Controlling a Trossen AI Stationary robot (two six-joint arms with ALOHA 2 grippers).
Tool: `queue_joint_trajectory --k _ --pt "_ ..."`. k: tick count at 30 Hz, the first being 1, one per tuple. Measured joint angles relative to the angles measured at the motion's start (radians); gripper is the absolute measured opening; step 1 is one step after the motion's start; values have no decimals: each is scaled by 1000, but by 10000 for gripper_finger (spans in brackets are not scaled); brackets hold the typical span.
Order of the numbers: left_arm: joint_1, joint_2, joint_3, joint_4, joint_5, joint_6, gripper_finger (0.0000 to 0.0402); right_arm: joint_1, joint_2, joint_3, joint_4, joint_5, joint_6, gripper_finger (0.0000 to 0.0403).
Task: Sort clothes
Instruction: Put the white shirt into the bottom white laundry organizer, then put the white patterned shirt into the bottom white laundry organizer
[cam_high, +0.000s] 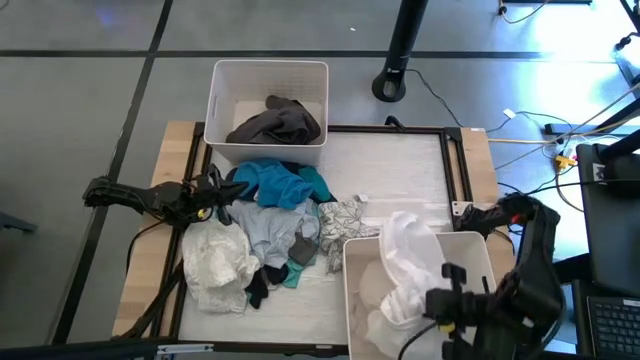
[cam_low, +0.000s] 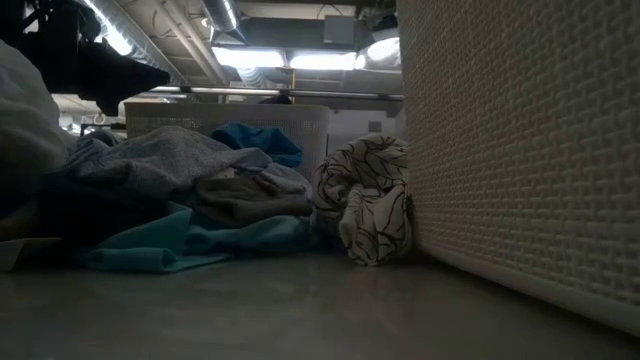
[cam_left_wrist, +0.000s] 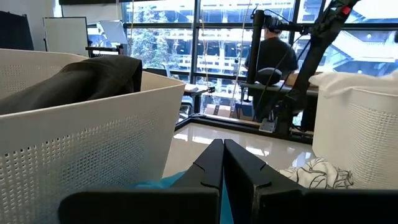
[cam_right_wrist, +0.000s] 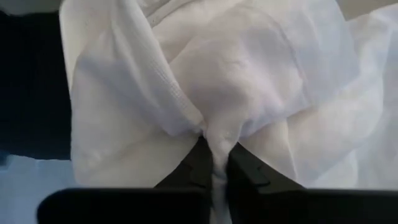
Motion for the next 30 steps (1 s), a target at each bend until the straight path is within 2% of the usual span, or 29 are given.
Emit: queue_joint_trajectory --k 10,14,17,22,26,30 --pt "0 0 0 5 0 14 4 -77 143 0 0 10 -159 35" --pt "0 0 0 5 0 14 4 -138 194 0 1 -36 -246 47" --pt "0 0 0 5 0 13 4 -185 216 0 1 -88 -297 78" --pt "0 0 0 5 0 11 4 -264 219 0 -1 -194 -417 151" --pt "0 0 0 5 0 11 4 -342 172 11 -3 -306 -487 204" --pt "0 0 0 5 0 11 4 -426 124 56 -1 -401 -547 236"
